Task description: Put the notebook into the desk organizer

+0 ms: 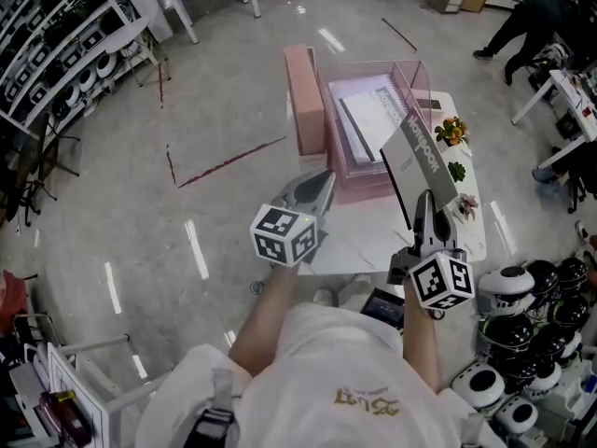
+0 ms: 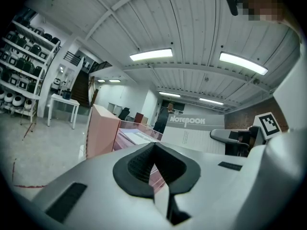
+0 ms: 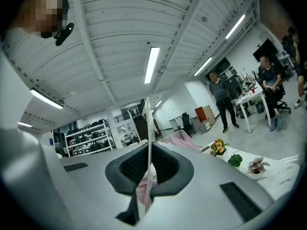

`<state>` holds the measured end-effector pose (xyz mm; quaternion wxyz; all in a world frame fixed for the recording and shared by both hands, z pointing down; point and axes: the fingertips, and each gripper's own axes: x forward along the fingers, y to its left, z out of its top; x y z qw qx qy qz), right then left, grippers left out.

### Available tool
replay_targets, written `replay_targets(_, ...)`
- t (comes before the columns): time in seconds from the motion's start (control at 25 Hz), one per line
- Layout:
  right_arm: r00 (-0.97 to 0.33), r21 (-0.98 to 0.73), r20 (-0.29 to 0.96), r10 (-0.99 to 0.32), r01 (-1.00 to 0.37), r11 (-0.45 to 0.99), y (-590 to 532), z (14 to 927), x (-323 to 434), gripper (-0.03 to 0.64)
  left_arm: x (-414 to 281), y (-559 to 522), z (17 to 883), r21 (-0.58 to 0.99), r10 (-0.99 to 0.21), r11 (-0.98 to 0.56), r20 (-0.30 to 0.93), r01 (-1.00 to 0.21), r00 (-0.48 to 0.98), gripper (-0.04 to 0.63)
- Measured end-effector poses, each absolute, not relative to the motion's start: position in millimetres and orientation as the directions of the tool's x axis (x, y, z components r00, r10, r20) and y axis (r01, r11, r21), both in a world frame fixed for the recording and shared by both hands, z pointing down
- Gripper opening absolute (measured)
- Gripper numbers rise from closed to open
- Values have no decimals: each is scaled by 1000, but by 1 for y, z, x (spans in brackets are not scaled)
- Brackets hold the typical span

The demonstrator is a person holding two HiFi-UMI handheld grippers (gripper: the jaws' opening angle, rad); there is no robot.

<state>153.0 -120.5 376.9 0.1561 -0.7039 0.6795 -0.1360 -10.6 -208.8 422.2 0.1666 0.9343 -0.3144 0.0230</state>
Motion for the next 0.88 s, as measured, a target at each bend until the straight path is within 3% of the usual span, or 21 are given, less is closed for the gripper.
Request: replay_targets(0.88, -19, -442, 1, -1000, -897, 17, -200, 405, 168, 20, 4, -272, 436, 281, -611, -718, 182, -636, 770, 14)
